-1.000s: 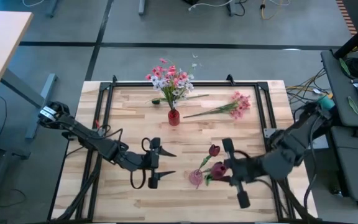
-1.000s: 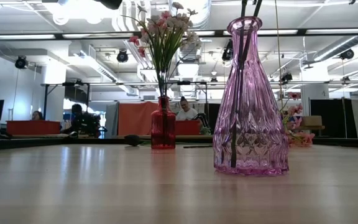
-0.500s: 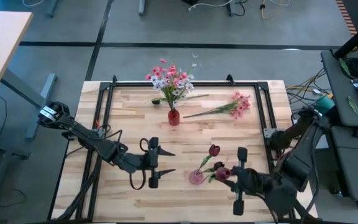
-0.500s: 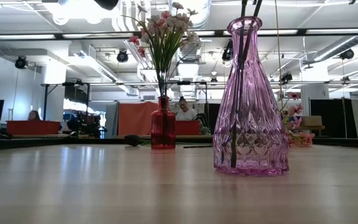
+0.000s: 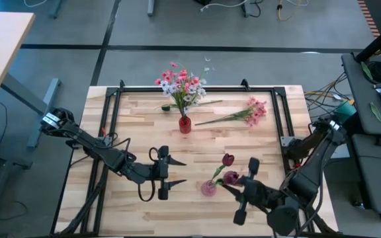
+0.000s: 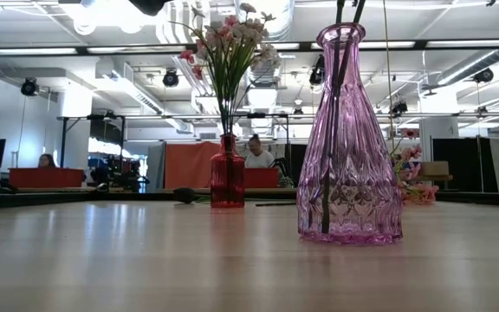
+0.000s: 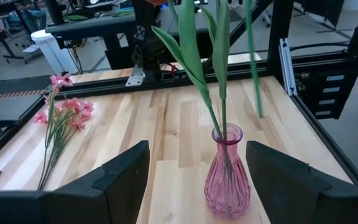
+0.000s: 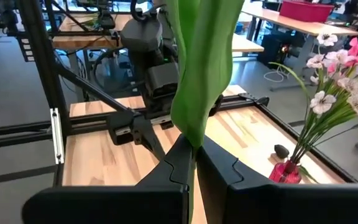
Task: Sort flowers into vase by color
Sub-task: Put the purple flower into the purple vase
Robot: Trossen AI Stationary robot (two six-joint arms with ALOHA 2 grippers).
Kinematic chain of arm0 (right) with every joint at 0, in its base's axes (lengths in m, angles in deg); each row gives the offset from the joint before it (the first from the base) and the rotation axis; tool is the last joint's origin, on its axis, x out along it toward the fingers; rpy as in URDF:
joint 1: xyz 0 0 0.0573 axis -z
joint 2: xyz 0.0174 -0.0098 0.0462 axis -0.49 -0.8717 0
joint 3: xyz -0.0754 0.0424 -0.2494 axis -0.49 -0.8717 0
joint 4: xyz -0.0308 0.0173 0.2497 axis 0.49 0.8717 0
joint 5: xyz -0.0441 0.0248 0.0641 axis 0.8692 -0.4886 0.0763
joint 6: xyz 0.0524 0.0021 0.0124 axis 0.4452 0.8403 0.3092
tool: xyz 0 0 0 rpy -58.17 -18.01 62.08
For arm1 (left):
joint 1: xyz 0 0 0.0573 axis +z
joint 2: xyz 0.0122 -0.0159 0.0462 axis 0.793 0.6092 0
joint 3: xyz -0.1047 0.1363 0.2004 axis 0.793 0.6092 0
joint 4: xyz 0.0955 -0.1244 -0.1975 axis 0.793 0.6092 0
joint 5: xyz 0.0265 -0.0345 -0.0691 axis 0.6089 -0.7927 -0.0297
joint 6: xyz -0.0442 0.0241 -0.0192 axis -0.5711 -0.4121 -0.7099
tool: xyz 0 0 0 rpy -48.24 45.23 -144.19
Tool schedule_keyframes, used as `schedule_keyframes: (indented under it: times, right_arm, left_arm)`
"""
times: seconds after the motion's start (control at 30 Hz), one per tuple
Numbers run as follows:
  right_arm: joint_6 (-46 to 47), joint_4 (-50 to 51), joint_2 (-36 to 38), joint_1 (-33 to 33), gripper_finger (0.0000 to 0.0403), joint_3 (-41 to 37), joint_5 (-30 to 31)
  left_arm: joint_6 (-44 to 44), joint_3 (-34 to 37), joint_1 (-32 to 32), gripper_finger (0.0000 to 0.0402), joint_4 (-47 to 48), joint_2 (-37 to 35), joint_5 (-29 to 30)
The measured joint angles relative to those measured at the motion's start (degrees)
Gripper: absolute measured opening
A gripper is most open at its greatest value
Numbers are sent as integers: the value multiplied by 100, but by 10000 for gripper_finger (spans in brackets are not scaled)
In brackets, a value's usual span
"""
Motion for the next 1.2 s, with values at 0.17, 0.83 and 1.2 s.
schedule_keyframes:
  times: [0.17,0.83,1.2]
  right_arm:
    - [-71,356,-21,9,9,2,-2]
    - [-179,565,-305,177,9,-15,-95]
    - [-285,573,-260,232,9,2,-148]
  left_arm:
    - [0,0,0,251,2,0,0]
    - [48,0,0,251,6,0,-2]
    - [59,0,0,251,6,0,-2]
